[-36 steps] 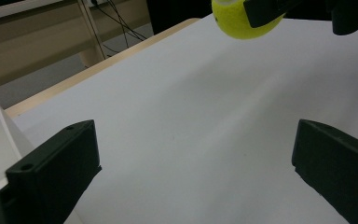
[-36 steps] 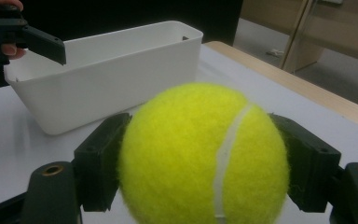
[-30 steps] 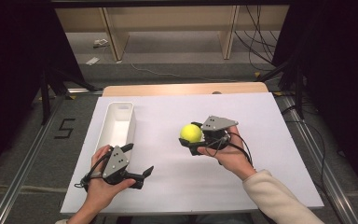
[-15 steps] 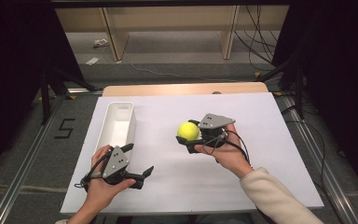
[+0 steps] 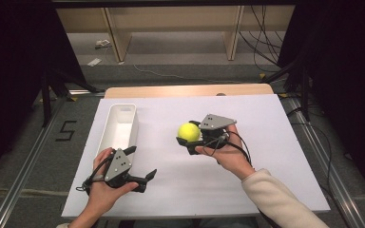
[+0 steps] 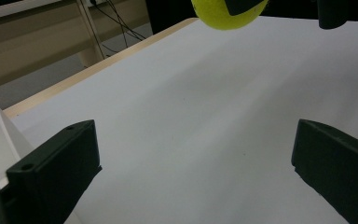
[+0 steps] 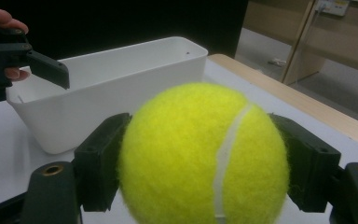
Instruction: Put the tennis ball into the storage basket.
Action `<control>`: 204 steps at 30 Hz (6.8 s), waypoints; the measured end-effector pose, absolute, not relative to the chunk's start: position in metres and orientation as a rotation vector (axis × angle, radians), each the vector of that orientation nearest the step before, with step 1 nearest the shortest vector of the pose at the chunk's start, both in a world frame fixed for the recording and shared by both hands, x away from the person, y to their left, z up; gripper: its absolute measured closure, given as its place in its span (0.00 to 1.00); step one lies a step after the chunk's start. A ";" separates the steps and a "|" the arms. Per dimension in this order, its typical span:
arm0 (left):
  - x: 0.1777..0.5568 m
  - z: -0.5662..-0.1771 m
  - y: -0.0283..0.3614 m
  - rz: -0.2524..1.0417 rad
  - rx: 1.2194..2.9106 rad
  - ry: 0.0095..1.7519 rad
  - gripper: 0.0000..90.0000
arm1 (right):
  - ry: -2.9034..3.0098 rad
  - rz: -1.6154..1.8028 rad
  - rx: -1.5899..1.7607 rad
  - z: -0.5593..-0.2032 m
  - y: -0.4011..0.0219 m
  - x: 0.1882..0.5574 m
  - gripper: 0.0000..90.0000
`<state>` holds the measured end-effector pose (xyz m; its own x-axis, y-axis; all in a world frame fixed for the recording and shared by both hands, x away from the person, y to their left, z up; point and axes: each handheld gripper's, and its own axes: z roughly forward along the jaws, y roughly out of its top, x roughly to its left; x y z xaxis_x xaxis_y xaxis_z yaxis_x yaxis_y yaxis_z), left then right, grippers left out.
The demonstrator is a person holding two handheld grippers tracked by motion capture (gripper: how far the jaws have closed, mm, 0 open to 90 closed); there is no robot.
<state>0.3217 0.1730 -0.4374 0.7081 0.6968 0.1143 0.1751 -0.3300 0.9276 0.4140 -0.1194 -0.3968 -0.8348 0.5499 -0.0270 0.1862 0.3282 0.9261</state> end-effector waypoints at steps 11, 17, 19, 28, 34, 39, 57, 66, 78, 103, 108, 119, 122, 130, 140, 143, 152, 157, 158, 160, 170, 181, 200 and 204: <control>0.321 -0.437 0.173 0.627 1.869 0.678 0.01 | 2.261 1.515 0.652 -0.395 -0.115 0.415 0.29; 0.321 -0.437 0.173 0.626 1.869 0.677 0.01 | 2.256 1.522 0.642 -0.392 -0.111 0.416 0.29; 0.321 -0.437 0.173 0.627 1.869 0.675 0.01 | 2.254 1.524 0.641 -0.392 -0.111 0.417 0.29; 0.321 -0.437 0.172 0.625 1.869 0.671 0.01 | 2.255 1.527 0.636 -0.391 -0.105 0.418 0.29; 0.321 -0.437 0.172 0.624 1.869 0.671 0.01 | 2.254 1.528 0.627 -0.390 -0.103 0.418 0.29; 0.321 -0.437 0.171 0.623 1.870 0.670 0.01 | 2.257 1.531 0.622 -0.391 -0.100 0.418 0.29; 0.320 -0.437 0.171 0.617 1.870 0.679 0.01 | 2.254 1.549 0.624 -0.389 -0.090 0.421 0.29; 0.321 -0.437 0.171 0.632 1.869 0.657 0.01 | 2.254 1.555 0.623 -0.389 -0.086 0.422 0.29; 0.322 -0.437 0.171 0.640 1.871 0.663 0.01 | 2.258 1.562 0.617 -0.389 -0.079 0.423 0.29; 0.322 -0.437 0.171 0.652 1.871 0.661 0.01 | 2.269 1.567 0.614 -0.384 -0.067 0.430 0.29; 0.322 -0.437 0.170 0.637 1.872 0.665 0.01 | 2.270 1.566 0.613 -0.385 -0.064 0.431 0.29; 0.321 -0.437 0.169 0.624 1.875 0.662 0.01 | 2.268 1.563 0.617 -0.381 -0.062 0.435 0.29; 0.321 -0.437 0.169 0.623 1.874 0.661 0.01 | 2.269 1.564 0.621 -0.382 -0.061 0.437 0.29; 0.324 -0.435 0.172 0.677 1.898 0.617 0.01 | 2.279 1.560 0.629 -0.383 -0.057 0.441 0.29; 0.321 -0.437 0.168 0.610 1.877 0.657 0.01 | 2.279 1.563 0.625 -0.379 -0.052 0.445 0.29; 0.321 -0.437 0.168 0.611 1.877 0.655 0.01 | 2.282 1.560 0.622 -0.378 -0.050 0.446 0.29; 0.321 -0.437 0.168 0.611 1.875 0.654 0.01 | 2.288 1.556 0.612 -0.377 -0.044 0.448 0.29; 0.321 -0.437 0.168 0.611 1.877 0.654 0.01 | 2.292 1.554 0.606 -0.376 -0.041 0.450 0.29; 0.321 -0.437 0.168 0.611 1.876 0.654 0.01 | 2.293 1.554 0.606 -0.376 -0.041 0.450 0.29; 0.320 -0.437 0.168 0.611 1.874 0.653 0.01 | 2.291 1.553 0.604 -0.375 -0.039 0.451 0.29; 0.320 -0.437 0.168 0.612 1.877 0.652 0.01 | 2.295 1.550 0.597 -0.373 -0.034 0.452 0.29; 0.320 -0.437 0.168 0.610 1.876 0.652 0.01 | 2.304 1.548 0.594 -0.371 -0.026 0.455 0.29; 0.320 -0.437 0.168 0.610 1.878 0.650 0.01 | 2.315 1.542 0.577 -0.369 -0.013 0.458 0.29; 0.320 -0.437 0.168 0.610 1.880 0.648 0.01 | 2.314 1.542 0.575 -0.369 -0.011 0.459 0.29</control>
